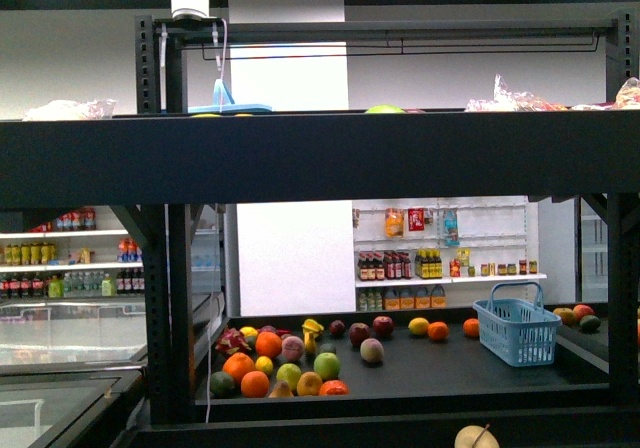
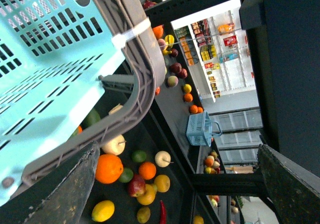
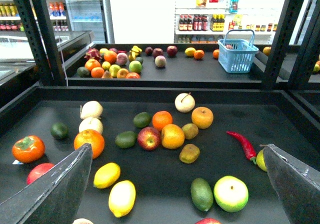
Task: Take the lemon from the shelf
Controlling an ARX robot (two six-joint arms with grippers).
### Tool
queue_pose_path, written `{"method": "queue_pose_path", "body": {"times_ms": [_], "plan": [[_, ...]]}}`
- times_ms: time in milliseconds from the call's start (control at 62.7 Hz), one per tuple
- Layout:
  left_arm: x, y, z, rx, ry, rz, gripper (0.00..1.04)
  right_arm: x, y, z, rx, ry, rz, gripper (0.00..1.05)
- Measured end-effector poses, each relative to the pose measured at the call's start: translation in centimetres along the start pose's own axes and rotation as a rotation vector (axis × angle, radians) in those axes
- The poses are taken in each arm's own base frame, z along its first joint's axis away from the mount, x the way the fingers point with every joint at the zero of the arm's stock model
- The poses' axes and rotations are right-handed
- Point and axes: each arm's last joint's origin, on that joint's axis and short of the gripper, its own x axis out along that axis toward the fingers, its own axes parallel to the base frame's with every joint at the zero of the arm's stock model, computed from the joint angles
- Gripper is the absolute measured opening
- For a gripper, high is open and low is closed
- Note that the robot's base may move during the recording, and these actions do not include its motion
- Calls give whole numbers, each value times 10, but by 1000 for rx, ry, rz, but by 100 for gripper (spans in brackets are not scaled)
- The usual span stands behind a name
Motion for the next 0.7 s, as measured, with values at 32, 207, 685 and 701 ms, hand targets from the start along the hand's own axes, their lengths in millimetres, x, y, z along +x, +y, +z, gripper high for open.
{"method": "queue_pose_path", "body": {"times_ms": [32, 207, 685, 701], "plan": [[2, 1, 7, -13, 0, 3, 97, 0, 0, 0, 0, 0, 0, 102], [17, 7, 35, -70, -6, -9, 97, 0, 0, 0, 0, 0, 0, 102], [64, 19, 69, -216, 22, -24, 97, 0, 0, 0, 0, 0, 0, 102], [65, 20, 69, -219, 22, -23, 97, 0, 0, 0, 0, 0, 0, 102]]}}
